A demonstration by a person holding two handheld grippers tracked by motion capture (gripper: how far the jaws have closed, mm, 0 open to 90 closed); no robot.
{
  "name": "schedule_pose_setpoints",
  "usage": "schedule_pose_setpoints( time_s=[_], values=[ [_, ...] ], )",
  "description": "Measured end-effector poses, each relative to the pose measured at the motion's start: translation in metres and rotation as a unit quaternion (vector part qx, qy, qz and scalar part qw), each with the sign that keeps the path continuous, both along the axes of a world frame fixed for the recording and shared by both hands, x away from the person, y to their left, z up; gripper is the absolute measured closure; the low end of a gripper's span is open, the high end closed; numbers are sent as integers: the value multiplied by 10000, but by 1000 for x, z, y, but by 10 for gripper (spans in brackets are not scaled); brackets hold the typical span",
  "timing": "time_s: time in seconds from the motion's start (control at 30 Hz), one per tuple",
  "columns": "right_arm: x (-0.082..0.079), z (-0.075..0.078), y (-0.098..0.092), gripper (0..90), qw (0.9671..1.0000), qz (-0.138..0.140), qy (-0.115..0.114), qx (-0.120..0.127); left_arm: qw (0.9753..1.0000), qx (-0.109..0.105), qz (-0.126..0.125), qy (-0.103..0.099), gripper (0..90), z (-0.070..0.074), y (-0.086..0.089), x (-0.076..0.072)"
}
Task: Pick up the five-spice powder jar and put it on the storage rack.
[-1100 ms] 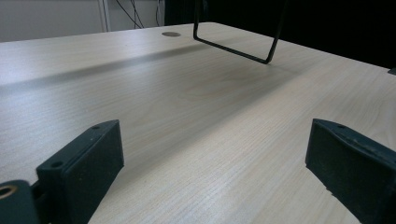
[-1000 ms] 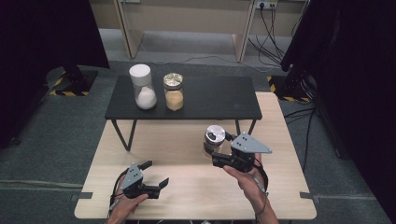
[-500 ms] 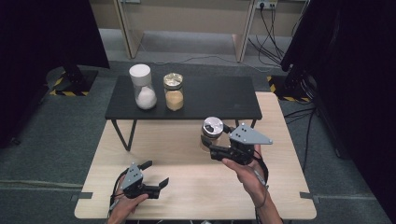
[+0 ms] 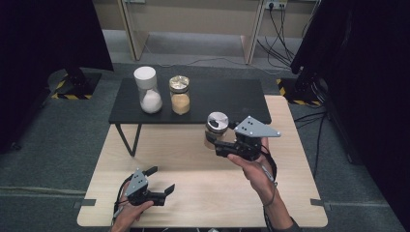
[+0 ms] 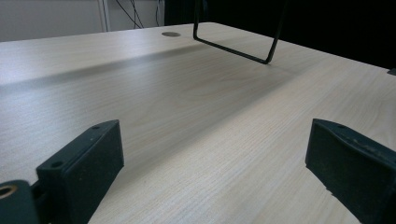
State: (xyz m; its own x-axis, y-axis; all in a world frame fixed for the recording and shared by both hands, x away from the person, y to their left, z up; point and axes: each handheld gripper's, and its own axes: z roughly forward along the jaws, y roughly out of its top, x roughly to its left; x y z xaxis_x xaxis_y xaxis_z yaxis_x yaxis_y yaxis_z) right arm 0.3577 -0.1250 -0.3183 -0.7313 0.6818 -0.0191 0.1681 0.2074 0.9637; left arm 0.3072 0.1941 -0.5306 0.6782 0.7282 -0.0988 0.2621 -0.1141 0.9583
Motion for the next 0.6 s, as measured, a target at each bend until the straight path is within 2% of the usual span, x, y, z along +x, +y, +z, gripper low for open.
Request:
schedule_pose_setpoints(
  time_s=[0.6],
  values=[
    [15, 10, 6, 311, 10000, -30, 67, -17, 10000, 1, -2, 3, 36, 0, 0, 0]
  ],
)
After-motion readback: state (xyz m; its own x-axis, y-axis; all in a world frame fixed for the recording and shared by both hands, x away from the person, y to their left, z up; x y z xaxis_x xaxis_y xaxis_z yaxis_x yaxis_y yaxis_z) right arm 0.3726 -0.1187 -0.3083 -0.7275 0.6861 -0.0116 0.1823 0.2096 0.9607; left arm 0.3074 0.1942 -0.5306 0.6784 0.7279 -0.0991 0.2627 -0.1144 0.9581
